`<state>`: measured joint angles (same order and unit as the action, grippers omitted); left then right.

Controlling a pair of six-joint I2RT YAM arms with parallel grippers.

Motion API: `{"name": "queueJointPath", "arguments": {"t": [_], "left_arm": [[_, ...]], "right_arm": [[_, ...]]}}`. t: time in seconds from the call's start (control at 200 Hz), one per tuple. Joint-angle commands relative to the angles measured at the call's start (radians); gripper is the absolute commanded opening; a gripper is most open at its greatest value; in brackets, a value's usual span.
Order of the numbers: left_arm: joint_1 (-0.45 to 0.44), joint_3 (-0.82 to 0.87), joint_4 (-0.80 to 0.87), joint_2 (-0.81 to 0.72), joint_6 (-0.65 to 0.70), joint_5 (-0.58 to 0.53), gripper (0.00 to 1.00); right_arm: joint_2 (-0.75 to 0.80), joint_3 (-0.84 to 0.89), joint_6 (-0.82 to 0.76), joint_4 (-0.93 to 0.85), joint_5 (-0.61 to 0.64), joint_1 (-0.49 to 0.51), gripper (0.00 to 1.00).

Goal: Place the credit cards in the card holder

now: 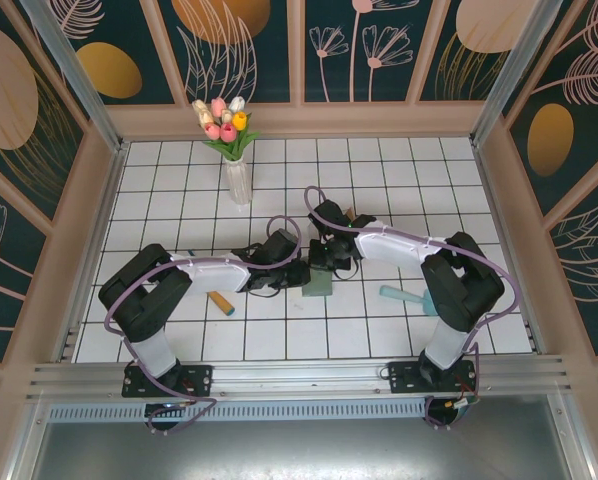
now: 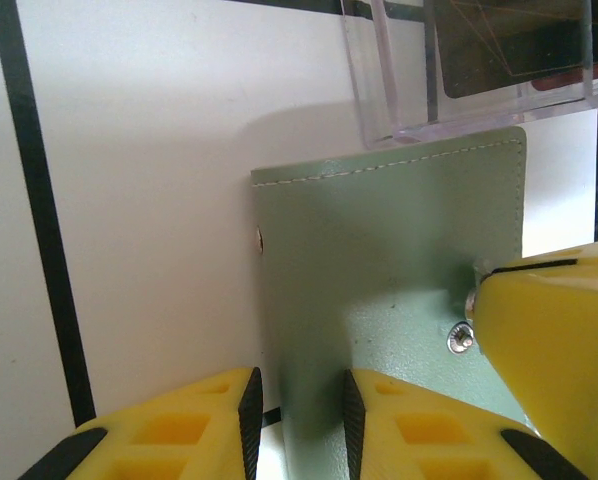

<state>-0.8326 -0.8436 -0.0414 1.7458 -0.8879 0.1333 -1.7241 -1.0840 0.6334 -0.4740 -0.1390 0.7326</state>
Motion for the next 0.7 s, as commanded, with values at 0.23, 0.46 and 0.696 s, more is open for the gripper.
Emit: {"name": "queueJointPath", "arguments": {"t": [0.23, 0.46, 0.696], "left_arm": [[-0.006, -0.005, 0.029, 0.017, 0.008, -0.001, 0.30], [-0.005, -0.006, 0.031, 0.016, 0.007, -0.004, 0.30], [-0.005, -0.008, 0.031, 0.019, 0.008, -0.001, 0.30]], "right_arm": [[-0.007, -0.005, -0.015, -0.094, 0.059, 0.016, 0.00], [-0.021, -0.012, -0.033, -0.098, 0.034, 0.021, 0.00], [-0.074, -0.024, -0.050, -0.094, -0.004, 0.036, 0.00]]}}
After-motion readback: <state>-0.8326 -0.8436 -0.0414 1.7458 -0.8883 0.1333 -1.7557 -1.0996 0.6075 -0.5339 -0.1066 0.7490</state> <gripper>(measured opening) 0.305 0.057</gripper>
